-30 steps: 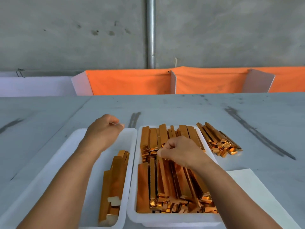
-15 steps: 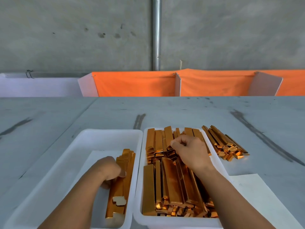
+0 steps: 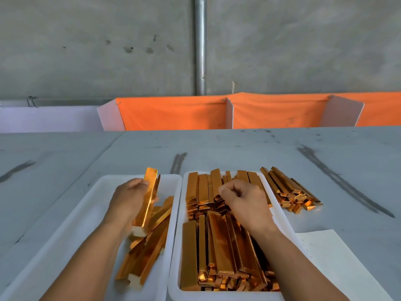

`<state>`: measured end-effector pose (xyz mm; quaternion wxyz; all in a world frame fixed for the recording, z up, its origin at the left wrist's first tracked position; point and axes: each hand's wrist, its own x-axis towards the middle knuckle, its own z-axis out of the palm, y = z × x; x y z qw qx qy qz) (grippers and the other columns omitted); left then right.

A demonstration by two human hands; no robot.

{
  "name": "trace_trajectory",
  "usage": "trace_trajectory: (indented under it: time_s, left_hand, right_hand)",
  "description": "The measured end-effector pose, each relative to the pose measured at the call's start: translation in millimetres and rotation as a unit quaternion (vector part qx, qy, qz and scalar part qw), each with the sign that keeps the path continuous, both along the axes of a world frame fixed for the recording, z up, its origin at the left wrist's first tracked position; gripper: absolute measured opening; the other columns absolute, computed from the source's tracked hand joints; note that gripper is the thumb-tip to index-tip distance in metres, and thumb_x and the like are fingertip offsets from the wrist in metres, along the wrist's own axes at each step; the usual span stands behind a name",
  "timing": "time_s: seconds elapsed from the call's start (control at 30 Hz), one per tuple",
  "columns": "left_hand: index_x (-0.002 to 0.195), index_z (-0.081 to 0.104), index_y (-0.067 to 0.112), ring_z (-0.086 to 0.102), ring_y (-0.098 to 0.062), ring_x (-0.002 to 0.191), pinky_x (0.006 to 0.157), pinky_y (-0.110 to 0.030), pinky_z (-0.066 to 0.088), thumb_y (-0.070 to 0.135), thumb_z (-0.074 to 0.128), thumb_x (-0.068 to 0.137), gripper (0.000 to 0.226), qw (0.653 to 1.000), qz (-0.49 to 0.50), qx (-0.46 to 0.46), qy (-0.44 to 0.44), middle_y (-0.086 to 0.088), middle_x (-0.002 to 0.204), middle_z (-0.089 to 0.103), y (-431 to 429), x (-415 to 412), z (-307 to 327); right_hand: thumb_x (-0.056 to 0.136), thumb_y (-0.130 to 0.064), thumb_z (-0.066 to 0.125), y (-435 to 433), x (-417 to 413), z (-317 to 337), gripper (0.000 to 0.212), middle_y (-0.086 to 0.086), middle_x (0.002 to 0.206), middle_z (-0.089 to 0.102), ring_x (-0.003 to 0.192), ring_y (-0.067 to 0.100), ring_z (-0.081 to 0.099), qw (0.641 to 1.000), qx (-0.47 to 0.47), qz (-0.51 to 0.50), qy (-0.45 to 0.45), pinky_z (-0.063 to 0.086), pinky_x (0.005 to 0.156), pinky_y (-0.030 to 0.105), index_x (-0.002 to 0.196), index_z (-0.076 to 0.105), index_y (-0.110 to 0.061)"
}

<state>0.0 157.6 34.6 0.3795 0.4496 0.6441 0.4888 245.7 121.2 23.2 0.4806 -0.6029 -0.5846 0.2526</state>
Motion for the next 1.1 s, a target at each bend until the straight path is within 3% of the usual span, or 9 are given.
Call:
trace_trajectory:
  time_s: [0.07,0.13,0.27,0.37,0.53,0.77,0.9,1.0,1.1]
  left_hand:
    - [0.106,0.064,0.014,0.074,-0.023,0.079,0.066,-0.034,0.058,0.02,0.046,0.102,0.019,0.985,-0.055,-0.017,-0.162,-0.009,0.087,0.075,-8,8,18]
    - [0.105,0.063,0.013,0.074,-0.024,0.08,0.056,-0.03,0.058,0.016,0.045,0.102,0.018,0.975,-0.1,-0.018,-0.197,-0.01,0.087,0.075,-14,17,33]
    - [0.116,0.061,0.009,0.073,-0.025,0.081,0.06,-0.029,0.057,0.016,0.045,0.102,0.022,0.967,-0.186,-0.007,-0.174,-0.013,0.089,0.074,-21,40,46]
    - [0.116,0.061,0.012,0.064,-0.016,0.059,0.051,-0.024,0.05,0.019,0.046,0.102,0.022,0.966,-0.225,-0.009,-0.123,-0.008,0.074,0.07,-22,61,45]
    - [0.104,0.06,0.01,0.045,-0.01,0.047,0.038,-0.019,0.035,0.015,0.046,0.099,0.015,0.929,-0.319,-0.115,-0.15,-0.005,0.067,0.057,-20,80,39]
    - [0.113,0.066,0.007,0.068,-0.024,0.072,0.055,-0.03,0.058,0.04,0.064,0.086,0.043,0.896,-0.365,-0.179,-0.178,-0.017,0.094,0.07,-19,72,39]
    - [0.108,0.066,0.042,0.063,-0.011,0.105,0.094,-0.042,0.051,0.082,0.05,0.072,0.056,0.948,-0.304,-0.021,0.098,0.014,0.11,0.067,-18,59,50]
    - [0.108,0.057,0.049,0.06,0.008,0.092,0.076,-0.02,0.048,0.088,0.051,0.058,0.064,0.914,-0.293,0.077,0.272,0.032,0.1,0.061,-21,65,52]
    - [0.12,0.046,0.048,0.056,0.003,0.089,0.07,-0.019,0.046,0.077,0.062,0.059,0.07,0.851,-0.263,0.141,0.431,0.027,0.102,0.056,-22,78,37]
  right_hand:
    - [0.091,-0.027,0.065,0,1,1,0.019,-0.002,0.075,0.068,0.072,0.002,0.063,1.0,0.007,0.012,0.026,0.043,0.066,0.012,0.072,0.069,-0.026]
    - [0.09,-0.028,0.064,-1,0,2,0.018,-0.002,0.07,0.065,0.062,0.007,0.06,0.998,0.017,0.028,0.048,0.045,0.06,0.012,0.073,0.069,-0.029]
    - [0.091,-0.034,0.061,-4,-1,5,0.015,0.003,0.069,0.062,0.054,0.002,0.051,0.994,0.034,0.062,0.086,0.044,0.052,0.013,0.079,0.069,-0.037]
    - [0.094,-0.033,0.059,-6,-1,7,0.015,0.01,0.078,0.064,0.056,0.004,0.051,0.991,0.045,0.077,0.095,0.043,0.053,0.016,0.083,0.069,-0.037]
    - [0.091,-0.025,0.057,-10,0,11,0.03,-0.009,0.095,0.066,0.081,0.011,0.06,0.984,0.058,0.114,0.124,0.049,0.071,0.024,0.113,0.065,-0.043]
    - [0.094,-0.003,0.062,-10,3,18,0.015,-0.008,0.072,0.065,0.062,0.001,0.056,0.967,0.062,0.147,0.201,0.044,0.058,0.013,0.086,0.069,-0.013]
    - [0.094,-0.007,0.063,-7,6,19,0.013,-0.001,0.061,0.058,0.048,0.006,0.048,0.964,0.025,0.084,0.249,0.04,0.046,0.018,0.083,0.069,-0.013]
    - [0.094,-0.006,0.063,-5,7,18,0.008,-0.001,0.058,0.056,0.042,0.004,0.045,0.964,0.021,0.074,0.255,0.037,0.043,0.016,0.088,0.068,-0.007]
    - [0.094,-0.007,0.063,-5,4,17,0.007,-0.008,0.054,0.057,0.043,0.001,0.047,0.967,0.029,0.084,0.237,0.038,0.044,0.014,0.09,0.069,-0.008]
